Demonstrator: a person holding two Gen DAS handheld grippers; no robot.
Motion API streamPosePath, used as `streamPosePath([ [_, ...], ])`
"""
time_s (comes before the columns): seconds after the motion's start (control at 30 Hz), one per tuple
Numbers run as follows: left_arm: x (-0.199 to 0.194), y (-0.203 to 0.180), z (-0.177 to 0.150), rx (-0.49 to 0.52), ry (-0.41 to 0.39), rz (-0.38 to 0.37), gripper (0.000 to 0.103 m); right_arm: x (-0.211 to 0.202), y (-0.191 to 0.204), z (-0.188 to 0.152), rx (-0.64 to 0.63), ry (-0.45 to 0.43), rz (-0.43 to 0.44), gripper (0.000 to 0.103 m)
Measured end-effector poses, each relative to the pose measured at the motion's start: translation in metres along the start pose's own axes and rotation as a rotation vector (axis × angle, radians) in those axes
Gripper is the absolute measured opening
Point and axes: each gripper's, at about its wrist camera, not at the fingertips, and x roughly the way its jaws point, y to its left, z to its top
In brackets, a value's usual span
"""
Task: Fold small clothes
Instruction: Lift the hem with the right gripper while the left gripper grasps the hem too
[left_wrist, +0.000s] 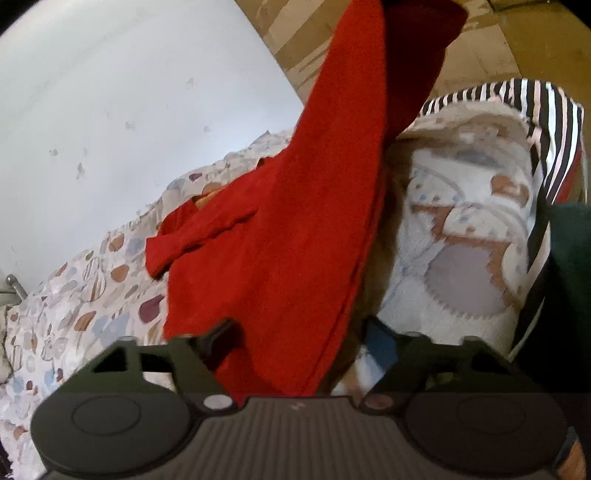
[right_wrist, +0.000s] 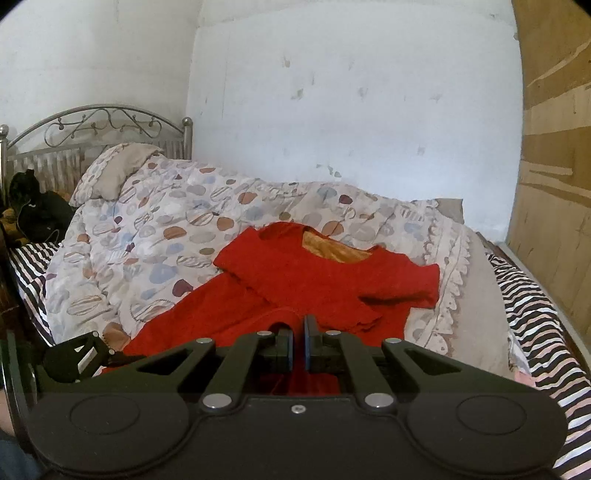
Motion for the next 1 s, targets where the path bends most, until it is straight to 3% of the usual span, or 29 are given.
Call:
streamPosePath([
  [0.07,-0.001,0.008,-0.005,0.013,0.01,0.022,0.055,-0.003,-0.003,-0.003,0.009,0.0,-0.005,0.005],
  [0.13,-0.004,0.016,-0.011,0.04,0.016,0.04,0.027,-0.006,-0.003,-0.008,0.013,0.002,-0.02,0.005],
  [0.23,-0.013,0.031,-0.019,0.052,-0.004,0.068,0.013,-0.015,0.007,-0.021,-0.057,0.0,-0.057,0.005],
  [0.4,-0.035,0.048,-0.019,0.002,-0.106,0.129,0.008,-0.022,0.025,-0.052,-0.156,0.01,-0.112,0.004],
  [0.57,-0.065,0.048,-0.014,0.013,-0.265,0.239,0.006,-0.034,0.042,-0.087,-0.257,-0.089,-0.246,0.003],
  [0.87,-0.127,0.057,0.006,-0.057,-0.368,0.248,0.005,-0.073,0.056,-0.085,-0.347,-0.255,-0.337,0.002],
  [1.0,-0.177,0.062,0.014,-0.078,-0.376,0.203,0.005,-0.112,0.066,-0.076,-0.39,-0.296,-0.338,0.002],
])
